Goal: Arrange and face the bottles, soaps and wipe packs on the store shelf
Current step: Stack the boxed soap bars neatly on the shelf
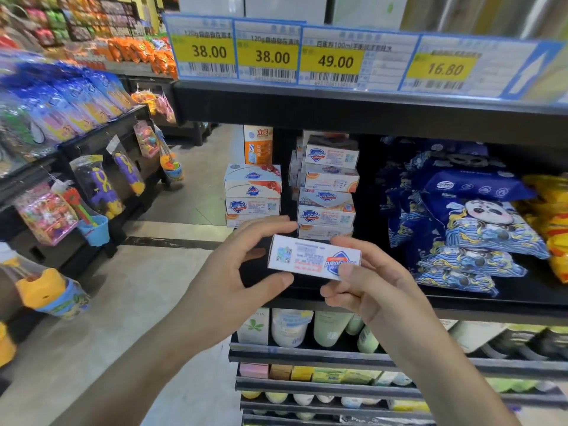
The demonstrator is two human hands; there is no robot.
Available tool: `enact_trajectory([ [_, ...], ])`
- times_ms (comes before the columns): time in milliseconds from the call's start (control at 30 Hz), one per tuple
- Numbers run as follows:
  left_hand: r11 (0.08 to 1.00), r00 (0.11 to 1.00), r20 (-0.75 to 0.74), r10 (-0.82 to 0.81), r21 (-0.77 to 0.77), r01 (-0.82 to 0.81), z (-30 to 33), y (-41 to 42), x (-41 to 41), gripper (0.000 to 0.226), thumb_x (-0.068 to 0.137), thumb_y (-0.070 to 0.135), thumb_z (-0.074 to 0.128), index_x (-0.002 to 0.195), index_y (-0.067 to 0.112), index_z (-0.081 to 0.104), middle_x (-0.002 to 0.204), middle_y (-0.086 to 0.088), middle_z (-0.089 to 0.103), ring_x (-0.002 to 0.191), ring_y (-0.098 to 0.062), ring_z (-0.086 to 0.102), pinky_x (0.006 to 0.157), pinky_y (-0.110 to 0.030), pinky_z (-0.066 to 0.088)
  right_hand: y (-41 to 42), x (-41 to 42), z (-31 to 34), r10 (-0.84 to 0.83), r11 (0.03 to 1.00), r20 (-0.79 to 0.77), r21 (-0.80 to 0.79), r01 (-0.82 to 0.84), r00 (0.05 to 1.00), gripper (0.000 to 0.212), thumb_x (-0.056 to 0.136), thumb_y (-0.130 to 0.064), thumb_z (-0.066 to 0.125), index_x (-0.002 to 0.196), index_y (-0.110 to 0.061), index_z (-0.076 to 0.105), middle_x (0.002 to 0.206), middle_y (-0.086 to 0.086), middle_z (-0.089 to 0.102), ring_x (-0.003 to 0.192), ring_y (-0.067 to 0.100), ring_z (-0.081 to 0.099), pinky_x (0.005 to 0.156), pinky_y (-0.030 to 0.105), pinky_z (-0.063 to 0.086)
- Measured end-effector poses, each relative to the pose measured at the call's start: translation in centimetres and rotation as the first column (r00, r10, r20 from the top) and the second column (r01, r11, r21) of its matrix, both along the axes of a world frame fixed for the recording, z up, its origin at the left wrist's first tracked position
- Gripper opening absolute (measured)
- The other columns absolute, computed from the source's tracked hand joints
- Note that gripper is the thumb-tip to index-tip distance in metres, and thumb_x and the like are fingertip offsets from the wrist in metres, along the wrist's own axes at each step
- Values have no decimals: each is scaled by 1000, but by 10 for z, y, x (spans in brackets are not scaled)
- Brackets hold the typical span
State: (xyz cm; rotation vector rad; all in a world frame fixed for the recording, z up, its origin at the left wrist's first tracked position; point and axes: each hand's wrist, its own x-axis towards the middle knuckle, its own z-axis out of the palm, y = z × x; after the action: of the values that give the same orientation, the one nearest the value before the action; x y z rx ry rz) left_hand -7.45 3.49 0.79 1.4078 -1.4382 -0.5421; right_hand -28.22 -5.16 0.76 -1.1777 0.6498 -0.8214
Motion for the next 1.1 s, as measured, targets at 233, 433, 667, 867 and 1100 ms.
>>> enact_trajectory([
  [233, 998, 999, -2, 38, 55, -38, 1, 2, 3, 49, 86, 13, 80, 121, 43, 64, 122, 21, 70, 124, -8, 61, 102, -37, 51, 0, 1, -4, 22, 999, -71, -43, -25, 997, 36, 82, -30, 70, 118, -32, 75, 107, 13, 75, 83, 28, 71, 75, 32, 59],
  [433, 999, 997, -76, 9, 43, -5, 4, 0, 2, 41, 83, 28, 76, 122, 34, 63, 119, 20, 72, 118, -6, 65, 96, -25, 54, 0, 4, -7, -49, 985, -176, -174, 18, 983, 49, 85, -51, 63, 133, -40, 60, 121, -4, 73, 103, 20, 74, 91, 43, 59],
  [667, 995, 975, -221, 17, 100, 6, 5, -4, 3, 47, 83, 35, 74, 128, 31, 64, 121, 14, 74, 117, -11, 68, 100, -38, 54, 6, 4, -18, -272, 837, -227, -536, 113, 935, 81, 78, -41, 85, 145, -51, 40, 145, -22, 50, 125, 4, 59, 99, 33, 53],
  [867, 980, 903, -417, 103, 200, -20, 3, -9, 7, 56, 74, 41, 74, 128, 25, 67, 116, 4, 77, 111, -18, 73, 98, -47, 58, 5, 3, -23, -287, 632, -250, -775, -13, 925, 86, 83, -22, 84, 148, -51, 36, 159, -20, 27, 144, 9, 41, 108, 35, 46],
  [1100, 947, 892, -415, 177, 319, -39, 4, -12, 9, 47, 80, 50, 66, 121, 29, 70, 104, 2, 80, 105, -18, 75, 104, -51, 53, 3, 7, -17, -219, 650, -313, -754, -101, 924, 64, 87, -6, 80, 131, -46, 58, 162, -25, 22, 148, 12, 37, 99, 39, 55],
])
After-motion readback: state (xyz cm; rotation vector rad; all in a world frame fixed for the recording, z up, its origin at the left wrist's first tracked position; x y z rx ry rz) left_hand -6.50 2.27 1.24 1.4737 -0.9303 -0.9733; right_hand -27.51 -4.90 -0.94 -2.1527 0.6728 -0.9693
